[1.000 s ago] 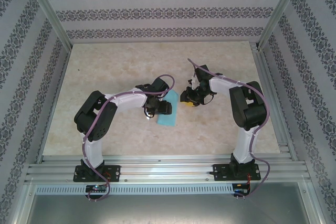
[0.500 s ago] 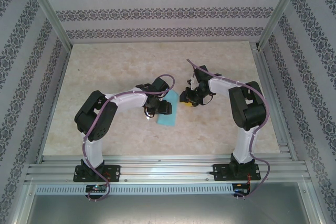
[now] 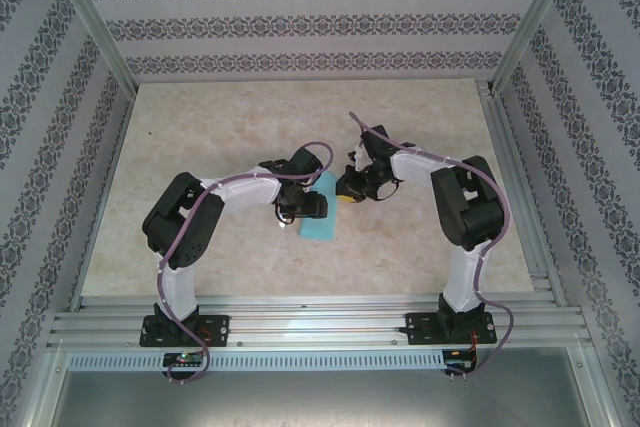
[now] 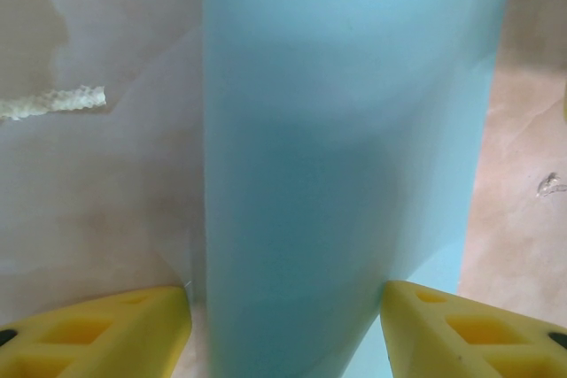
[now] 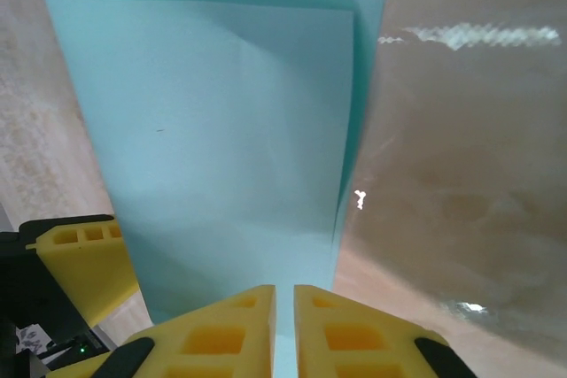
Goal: Fold a paper plane with a square sheet of paper (fold left side to right side)
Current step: First fold in half a square sheet of paper at the center of the table.
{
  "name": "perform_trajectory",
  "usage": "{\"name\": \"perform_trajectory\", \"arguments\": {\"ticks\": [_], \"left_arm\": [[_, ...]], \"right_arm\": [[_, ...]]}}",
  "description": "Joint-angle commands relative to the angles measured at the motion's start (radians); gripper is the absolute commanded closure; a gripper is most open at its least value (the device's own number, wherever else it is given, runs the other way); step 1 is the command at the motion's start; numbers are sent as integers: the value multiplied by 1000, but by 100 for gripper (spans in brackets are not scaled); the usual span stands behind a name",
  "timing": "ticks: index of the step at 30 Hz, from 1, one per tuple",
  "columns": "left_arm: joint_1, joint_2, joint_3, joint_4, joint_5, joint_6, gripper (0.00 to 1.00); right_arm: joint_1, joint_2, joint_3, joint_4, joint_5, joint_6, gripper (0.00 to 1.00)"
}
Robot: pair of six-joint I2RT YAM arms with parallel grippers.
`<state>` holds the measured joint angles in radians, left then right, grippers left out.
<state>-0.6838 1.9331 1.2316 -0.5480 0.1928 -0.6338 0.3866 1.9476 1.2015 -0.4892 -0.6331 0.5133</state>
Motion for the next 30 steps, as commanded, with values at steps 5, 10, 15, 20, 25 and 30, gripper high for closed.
{"name": "perform_trajectory", "arguments": {"ticks": [5,10,15,20,25,30], "left_arm": [[-52,131,-27,88,43,11,38],[-54,133,-24,86,40,14,38],[-57,135,-22,83,41,19,38],[-61,137,-21,83,42,20,38],[-62,141,-15,83,41,19,38],[-63,142,-15,81,39,18,38]], "right_arm": [[26,35,27,32,-18,26,90],[26,28,25,23,8,24,90],[13,-3,11,25,37,29,89],[-4,-27,0,23,37,29,89],[-2,-25,-5,27,26,32,89],[13,-6,4,35,16,37,89]]}}
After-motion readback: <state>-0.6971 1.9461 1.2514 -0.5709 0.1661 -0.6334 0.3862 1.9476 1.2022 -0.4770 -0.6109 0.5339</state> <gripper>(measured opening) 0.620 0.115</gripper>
